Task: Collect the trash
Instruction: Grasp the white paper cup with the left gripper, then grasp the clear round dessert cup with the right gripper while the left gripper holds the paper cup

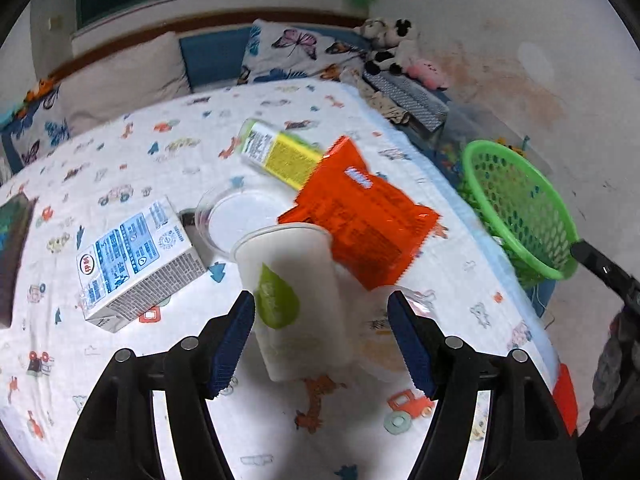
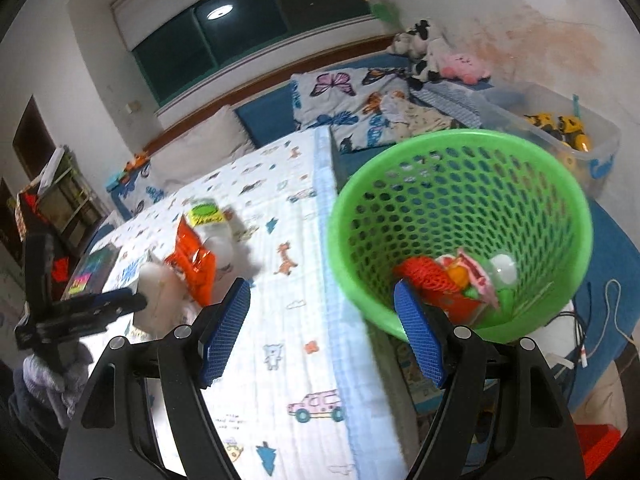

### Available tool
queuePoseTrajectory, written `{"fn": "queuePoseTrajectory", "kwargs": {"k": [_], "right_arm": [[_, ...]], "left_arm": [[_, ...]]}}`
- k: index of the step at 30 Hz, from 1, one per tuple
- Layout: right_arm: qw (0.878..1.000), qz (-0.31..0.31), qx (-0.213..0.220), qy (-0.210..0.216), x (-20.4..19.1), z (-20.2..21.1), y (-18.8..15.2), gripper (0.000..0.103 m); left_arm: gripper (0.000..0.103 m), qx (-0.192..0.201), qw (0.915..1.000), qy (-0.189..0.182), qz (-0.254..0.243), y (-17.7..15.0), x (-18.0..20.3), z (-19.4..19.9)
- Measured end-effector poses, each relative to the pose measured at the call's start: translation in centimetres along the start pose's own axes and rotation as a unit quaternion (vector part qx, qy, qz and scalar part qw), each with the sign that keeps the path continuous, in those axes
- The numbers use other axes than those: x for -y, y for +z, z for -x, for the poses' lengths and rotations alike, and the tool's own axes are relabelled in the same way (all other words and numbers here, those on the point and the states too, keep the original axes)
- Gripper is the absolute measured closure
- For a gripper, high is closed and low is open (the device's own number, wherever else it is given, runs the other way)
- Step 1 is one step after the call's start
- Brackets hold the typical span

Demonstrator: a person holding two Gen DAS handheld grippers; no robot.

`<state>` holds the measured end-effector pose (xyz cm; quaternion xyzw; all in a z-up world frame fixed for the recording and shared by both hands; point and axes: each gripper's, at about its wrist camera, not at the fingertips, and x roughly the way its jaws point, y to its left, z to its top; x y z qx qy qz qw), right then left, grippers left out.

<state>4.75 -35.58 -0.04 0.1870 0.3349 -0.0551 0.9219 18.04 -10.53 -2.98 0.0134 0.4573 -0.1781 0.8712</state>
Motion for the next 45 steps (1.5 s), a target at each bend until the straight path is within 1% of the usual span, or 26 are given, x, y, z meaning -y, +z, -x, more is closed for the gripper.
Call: {"fn": "queuePoseTrajectory", "kwargs": {"k": [3, 13, 15, 17, 22, 27, 31, 39, 42, 45], "right_arm": [[1.000, 0.009, -0.009, 0.005, -0.7, -0.6, -0.2, 0.028], [0.999, 0.031, -0.034, 0.025, -2.6, -2.5, -0.4, 0.028], [0.998, 0.038, -0.040, 0.030, -3.2, -2.9, -0.6, 0.028], [0.997, 0.045, -0.047, 0.035, -3.8, -3.3, -0.9, 0.028], [0.995, 0.064, -0.060, 0.045, -5.1, -3.9, -1.6, 0.028], [0.992, 0.083, -0.074, 0.055, -6.5, -4.6, -2.3, 0.028], [0.989, 0.102, -0.087, 0.066, -8.0, -5.3, -2.9, 0.028], [0.980, 0.141, -0.107, 0.087, -11.2, -6.6, -3.7, 0.028], [0.977, 0.157, -0.112, 0.089, -12.4, -7.2, -4.0, 0.026], [0.974, 0.171, -0.117, 0.092, -13.4, -7.9, -4.3, 0.026]], "left_arm": [[0.037, -0.012, 0.9999, 0.005, 0.008, 0.4, -0.5, -1.3], [0.037, -0.034, 0.9984, 0.003, 0.046, 0.5, -1.8, -3.1], [0.038, -0.036, 0.9982, 0.002, 0.048, 0.6, -1.9, -3.2], [0.044, -0.037, 0.9982, 0.000, 0.048, 0.5, -1.8, -3.4], [0.045, -0.032, 0.9980, -0.007, 0.054, 0.4, -1.9, -3.0], [0.046, -0.018, 0.9983, -0.013, 0.054, 0.0, -2.1, -1.4], [0.046, -0.004, 0.9987, -0.014, 0.049, -0.5, -2.5, 0.5], [0.046, 0.023, 0.9982, 0.003, 0.055, -1.4, -4.4, 4.4], [0.046, 0.028, 0.9977, 0.006, 0.061, -1.8, -5.2, 5.2], [0.046, 0.032, 0.9974, 0.008, 0.064, -2.2, -5.6, 5.8]]}}
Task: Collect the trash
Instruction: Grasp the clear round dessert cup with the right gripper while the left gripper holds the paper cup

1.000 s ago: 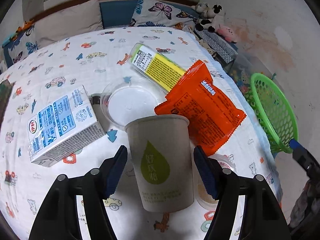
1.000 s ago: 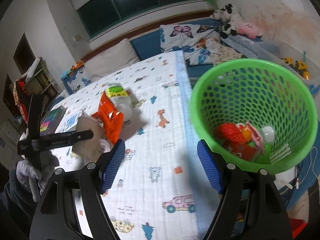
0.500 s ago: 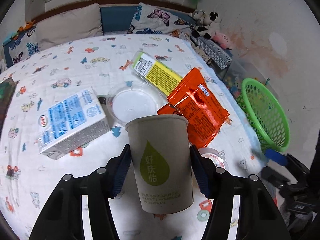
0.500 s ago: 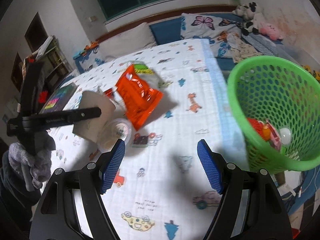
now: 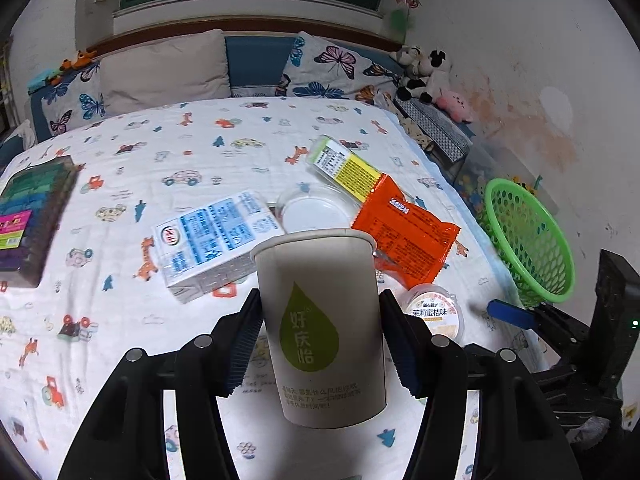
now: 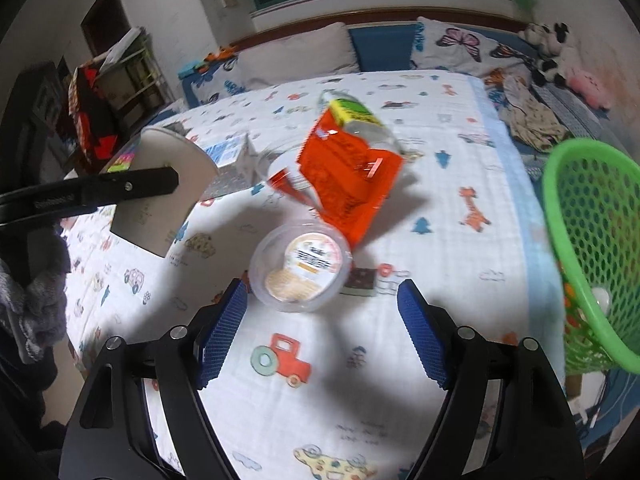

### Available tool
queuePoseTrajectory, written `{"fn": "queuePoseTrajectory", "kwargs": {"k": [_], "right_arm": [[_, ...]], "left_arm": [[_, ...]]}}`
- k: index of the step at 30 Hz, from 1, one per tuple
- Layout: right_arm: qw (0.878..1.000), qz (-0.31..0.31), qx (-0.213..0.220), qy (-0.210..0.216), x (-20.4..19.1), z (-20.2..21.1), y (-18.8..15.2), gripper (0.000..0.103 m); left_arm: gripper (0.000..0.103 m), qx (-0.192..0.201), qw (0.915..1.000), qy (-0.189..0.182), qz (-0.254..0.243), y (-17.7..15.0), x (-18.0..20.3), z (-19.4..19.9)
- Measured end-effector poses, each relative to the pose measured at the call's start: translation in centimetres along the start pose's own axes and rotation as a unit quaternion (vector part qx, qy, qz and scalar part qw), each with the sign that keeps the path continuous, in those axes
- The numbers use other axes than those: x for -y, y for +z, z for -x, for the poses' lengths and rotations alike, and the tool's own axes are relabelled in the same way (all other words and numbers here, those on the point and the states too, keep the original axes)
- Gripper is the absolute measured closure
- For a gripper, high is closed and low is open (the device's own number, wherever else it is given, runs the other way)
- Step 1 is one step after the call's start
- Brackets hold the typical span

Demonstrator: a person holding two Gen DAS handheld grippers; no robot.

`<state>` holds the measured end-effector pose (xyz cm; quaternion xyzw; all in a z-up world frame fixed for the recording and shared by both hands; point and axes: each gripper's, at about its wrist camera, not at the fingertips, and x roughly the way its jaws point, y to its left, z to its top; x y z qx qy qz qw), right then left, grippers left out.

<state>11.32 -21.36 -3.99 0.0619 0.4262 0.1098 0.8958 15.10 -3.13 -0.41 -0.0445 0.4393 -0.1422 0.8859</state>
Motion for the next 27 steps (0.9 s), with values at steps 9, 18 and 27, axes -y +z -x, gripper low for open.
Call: {"fn": "queuePoseTrajectory", "kwargs": {"k": [9, 18, 27], "right_arm": [[0.999, 0.043, -0.020, -0.008, -2.4, -2.8, 0.6, 0.026], [0.998, 0.041, -0.040, -0.018, -2.4, -5.0, 0.6, 0.026], [0.998, 0.033, -0.040, -0.025, -1.9, -5.5, 0.7, 0.026]], "left_arm": [[0.046, -0.004, 0.9999, 0.000, 0.010, -0.7, -0.9, 0.3], [0.046, -0.005, 0.9999, -0.003, 0.016, -0.9, -1.3, 0.2], [0.046, -0.010, 0.9998, -0.004, 0.018, -1.0, -1.4, -0.2]]}}
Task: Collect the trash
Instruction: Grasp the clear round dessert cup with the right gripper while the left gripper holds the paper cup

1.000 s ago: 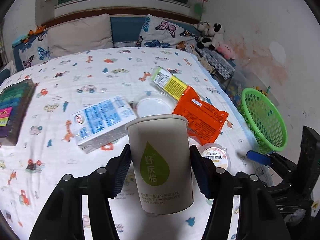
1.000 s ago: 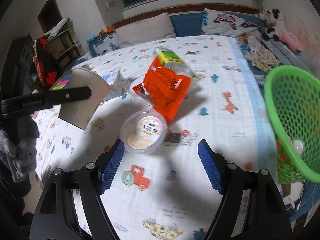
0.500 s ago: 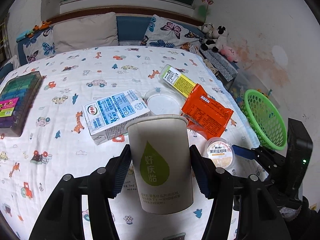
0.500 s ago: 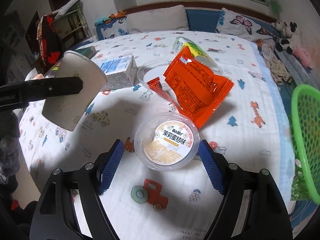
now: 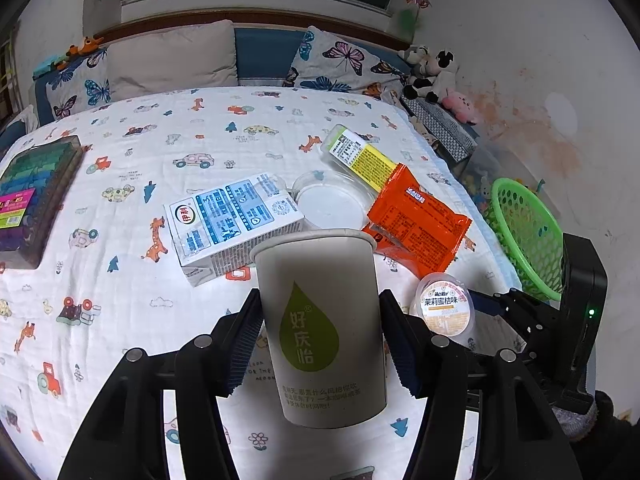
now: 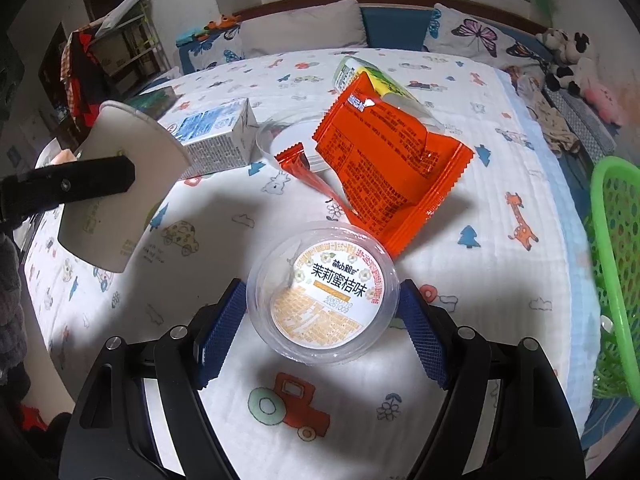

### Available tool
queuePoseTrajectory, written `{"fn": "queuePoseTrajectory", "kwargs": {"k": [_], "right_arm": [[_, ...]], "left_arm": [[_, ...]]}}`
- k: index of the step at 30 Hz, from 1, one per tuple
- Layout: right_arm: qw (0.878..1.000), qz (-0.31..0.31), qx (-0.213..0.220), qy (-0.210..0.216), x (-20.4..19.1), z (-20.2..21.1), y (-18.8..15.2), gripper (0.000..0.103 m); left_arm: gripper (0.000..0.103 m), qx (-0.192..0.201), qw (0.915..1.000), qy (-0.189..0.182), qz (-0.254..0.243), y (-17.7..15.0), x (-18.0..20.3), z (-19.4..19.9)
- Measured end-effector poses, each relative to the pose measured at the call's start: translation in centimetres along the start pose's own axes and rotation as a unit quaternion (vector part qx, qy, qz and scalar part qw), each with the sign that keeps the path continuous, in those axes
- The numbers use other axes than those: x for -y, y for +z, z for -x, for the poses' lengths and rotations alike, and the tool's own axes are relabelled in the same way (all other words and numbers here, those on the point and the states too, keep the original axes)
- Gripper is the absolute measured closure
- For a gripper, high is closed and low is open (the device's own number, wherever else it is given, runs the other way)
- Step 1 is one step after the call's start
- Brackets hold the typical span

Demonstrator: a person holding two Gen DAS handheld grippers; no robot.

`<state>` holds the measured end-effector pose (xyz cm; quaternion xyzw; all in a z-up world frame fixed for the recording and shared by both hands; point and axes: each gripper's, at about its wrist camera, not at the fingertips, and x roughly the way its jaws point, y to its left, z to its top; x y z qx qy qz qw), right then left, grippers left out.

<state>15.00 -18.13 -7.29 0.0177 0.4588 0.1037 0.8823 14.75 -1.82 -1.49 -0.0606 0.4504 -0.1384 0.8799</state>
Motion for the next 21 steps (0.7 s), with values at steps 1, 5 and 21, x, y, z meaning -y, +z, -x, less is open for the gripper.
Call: {"fn": "queuePoseTrajectory", "kwargs": {"k": [1, 5, 21], "right_arm": [[1.000, 0.001, 0.000, -0.001, 0.0, -0.1, 0.1, 0.028], [1.000, -0.004, 0.001, 0.002, 0.1, -0.3, 0.2, 0.035], [0.997, -0.056, 0.053, -0.004, 3.9, 5.7, -0.9, 0.036]], "left_arm": [[0.046, -0.001, 1.0000, 0.000, 0.000, 0.0, 0.0, 0.0], [0.046, -0.001, 1.0000, -0.001, -0.002, -0.1, 0.2, 0.0], [0.046, 0.008, 0.9995, -0.020, -0.023, 0.6, 2.5, 0.7]]}}
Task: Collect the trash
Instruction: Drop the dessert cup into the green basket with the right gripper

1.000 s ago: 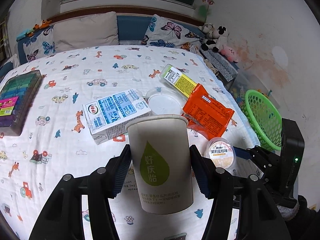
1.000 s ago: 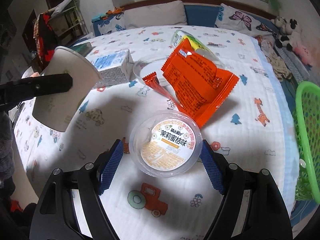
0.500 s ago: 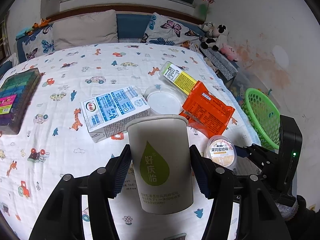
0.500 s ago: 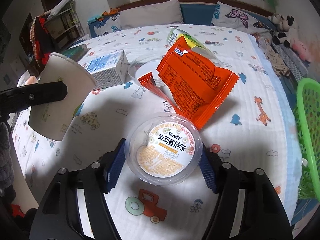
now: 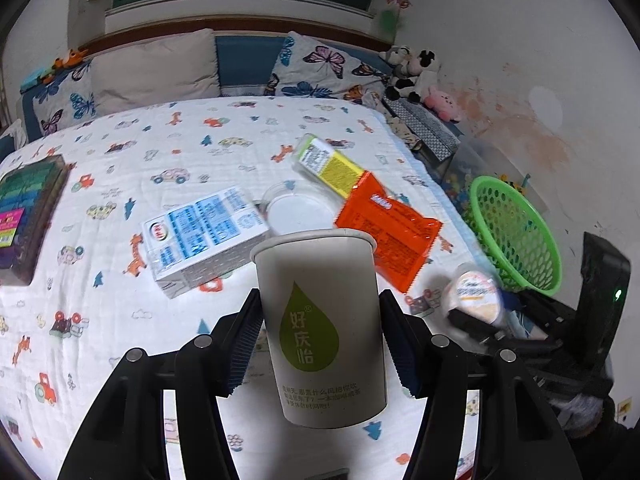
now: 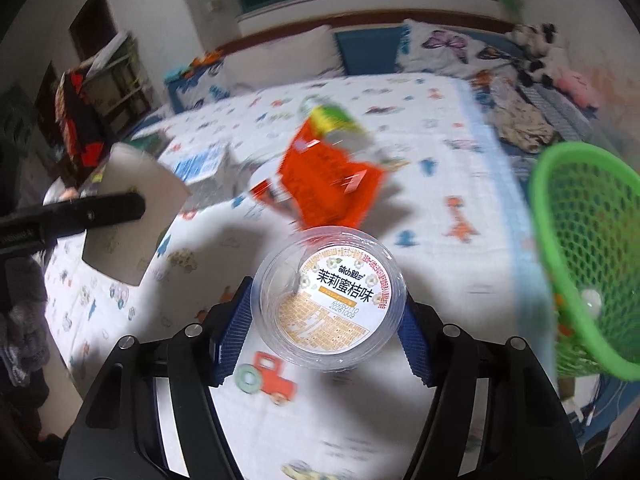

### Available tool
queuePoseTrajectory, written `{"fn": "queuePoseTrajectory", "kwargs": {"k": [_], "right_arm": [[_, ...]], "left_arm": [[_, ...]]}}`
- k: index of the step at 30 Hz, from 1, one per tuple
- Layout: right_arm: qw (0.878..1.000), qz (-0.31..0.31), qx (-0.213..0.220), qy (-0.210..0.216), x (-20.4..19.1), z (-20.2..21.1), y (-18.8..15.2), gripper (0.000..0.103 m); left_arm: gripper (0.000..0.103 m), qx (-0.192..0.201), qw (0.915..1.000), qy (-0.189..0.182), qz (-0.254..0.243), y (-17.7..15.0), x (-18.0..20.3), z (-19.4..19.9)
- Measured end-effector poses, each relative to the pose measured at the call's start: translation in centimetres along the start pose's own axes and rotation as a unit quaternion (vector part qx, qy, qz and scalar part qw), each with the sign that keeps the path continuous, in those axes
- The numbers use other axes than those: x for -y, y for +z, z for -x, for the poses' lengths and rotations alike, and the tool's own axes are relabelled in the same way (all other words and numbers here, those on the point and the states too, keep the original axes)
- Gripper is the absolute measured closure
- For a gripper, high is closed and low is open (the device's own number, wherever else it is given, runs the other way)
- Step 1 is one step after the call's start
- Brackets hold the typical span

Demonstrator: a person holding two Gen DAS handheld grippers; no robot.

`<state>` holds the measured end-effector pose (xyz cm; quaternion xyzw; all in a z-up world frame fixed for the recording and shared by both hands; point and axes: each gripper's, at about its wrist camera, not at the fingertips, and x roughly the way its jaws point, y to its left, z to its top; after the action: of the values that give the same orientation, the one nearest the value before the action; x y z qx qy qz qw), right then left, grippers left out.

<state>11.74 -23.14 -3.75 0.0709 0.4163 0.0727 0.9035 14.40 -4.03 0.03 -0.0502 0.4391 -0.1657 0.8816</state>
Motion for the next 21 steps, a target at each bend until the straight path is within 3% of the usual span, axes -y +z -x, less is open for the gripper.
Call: {"fn": "queuePoseTrajectory", "kwargs": {"k": [7, 16, 21], "right_arm": [[0.995, -0.059, 0.044, -0.061, 7.3, 4.5, 1.4, 0.036], [0.978, -0.147, 0.031, -0.142, 18.2, 4.7, 2.1, 0.036], [0.973, -0.157, 0.021, -0.165, 20.9, 4.1, 2.1, 0.035]], "left_arm": [[0.046, -0.004, 0.9997, -0.017, -0.016, 0.8, 2.2, -0.7], [0.046, -0.006, 0.9989, -0.024, -0.041, 1.8, 4.5, -1.3], [0.046, -0.008, 0.9983, -0.028, -0.051, 2.5, 5.5, -1.9]]}}
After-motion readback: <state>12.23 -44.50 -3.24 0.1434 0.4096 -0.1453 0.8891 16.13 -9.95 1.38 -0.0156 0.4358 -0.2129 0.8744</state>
